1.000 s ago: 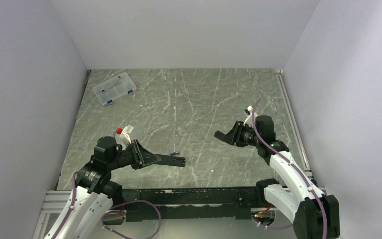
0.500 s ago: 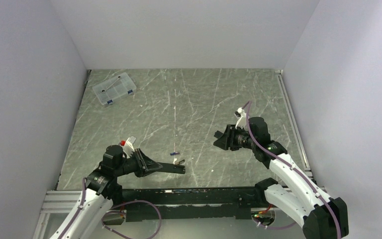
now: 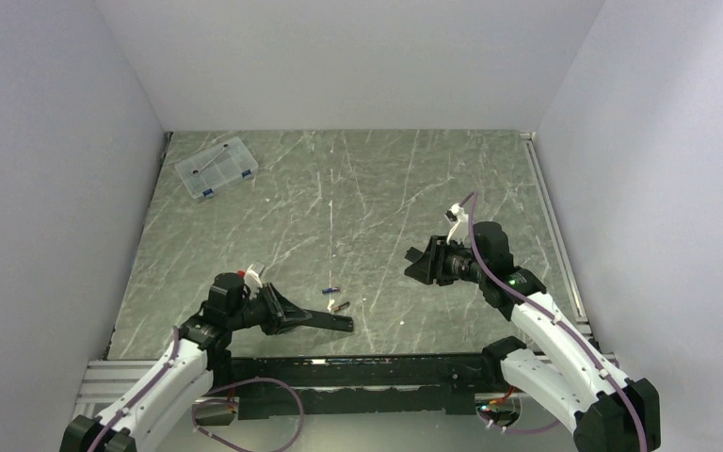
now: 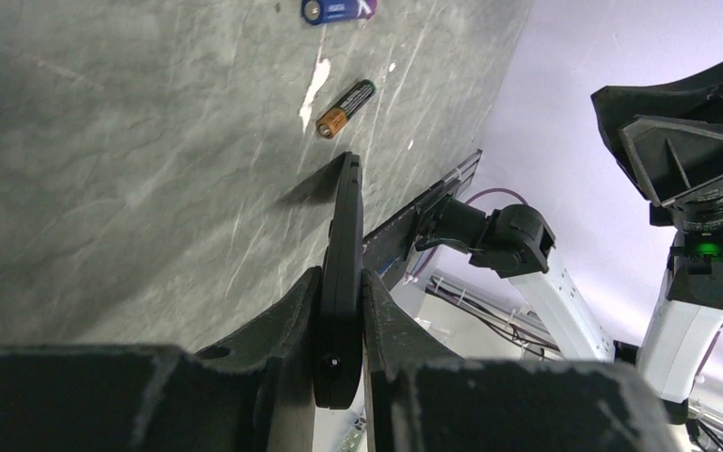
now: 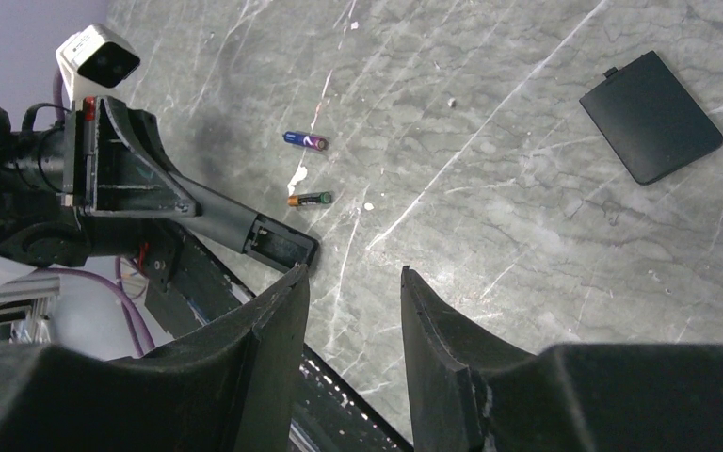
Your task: Load the batteries into the remote control
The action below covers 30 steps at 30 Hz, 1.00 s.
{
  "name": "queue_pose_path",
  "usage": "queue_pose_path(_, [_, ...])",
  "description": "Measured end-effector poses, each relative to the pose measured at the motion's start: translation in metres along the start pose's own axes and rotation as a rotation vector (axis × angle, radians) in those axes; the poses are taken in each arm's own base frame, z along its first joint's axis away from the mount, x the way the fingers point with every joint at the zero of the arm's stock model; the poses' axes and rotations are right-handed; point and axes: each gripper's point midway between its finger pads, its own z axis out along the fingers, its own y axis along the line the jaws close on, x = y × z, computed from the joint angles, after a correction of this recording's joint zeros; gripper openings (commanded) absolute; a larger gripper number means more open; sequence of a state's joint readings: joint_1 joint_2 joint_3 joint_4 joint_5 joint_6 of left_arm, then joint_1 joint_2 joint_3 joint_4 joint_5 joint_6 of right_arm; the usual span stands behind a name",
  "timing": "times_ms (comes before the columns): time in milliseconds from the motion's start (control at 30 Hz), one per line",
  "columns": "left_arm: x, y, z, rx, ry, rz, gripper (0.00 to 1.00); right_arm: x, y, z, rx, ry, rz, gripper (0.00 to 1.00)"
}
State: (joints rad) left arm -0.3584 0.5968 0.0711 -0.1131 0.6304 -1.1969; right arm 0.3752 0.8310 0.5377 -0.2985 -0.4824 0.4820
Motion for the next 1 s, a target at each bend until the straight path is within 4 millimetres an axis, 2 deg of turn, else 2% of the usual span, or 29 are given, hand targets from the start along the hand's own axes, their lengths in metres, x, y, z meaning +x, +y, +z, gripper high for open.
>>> queue_pose_path(433, [-0.007,-0.001,0.01,0.023,0.004,0.064,0.01,0.001,0.003,0.001,-0.017,0.007,-0.001,0.47])
queue_pose_path(633, [-0.006,0.0,0.012,0.029,0.021,0.082,0.12,0.002,0.002,0.001,-0.016,0.008,0.0,0.48])
queue_pose_path(867, [-0.004,0.001,0.013,0.029,0.037,0.094,0.31,0.003,0.001,0.001,-0.014,0.011,0.002,0.49])
queue_pose_path(1000, [0.0,0.013,0.012,-0.007,0.05,0.089,0.37,0.003,0.001,0.002,-0.014,0.012,0.002,0.49])
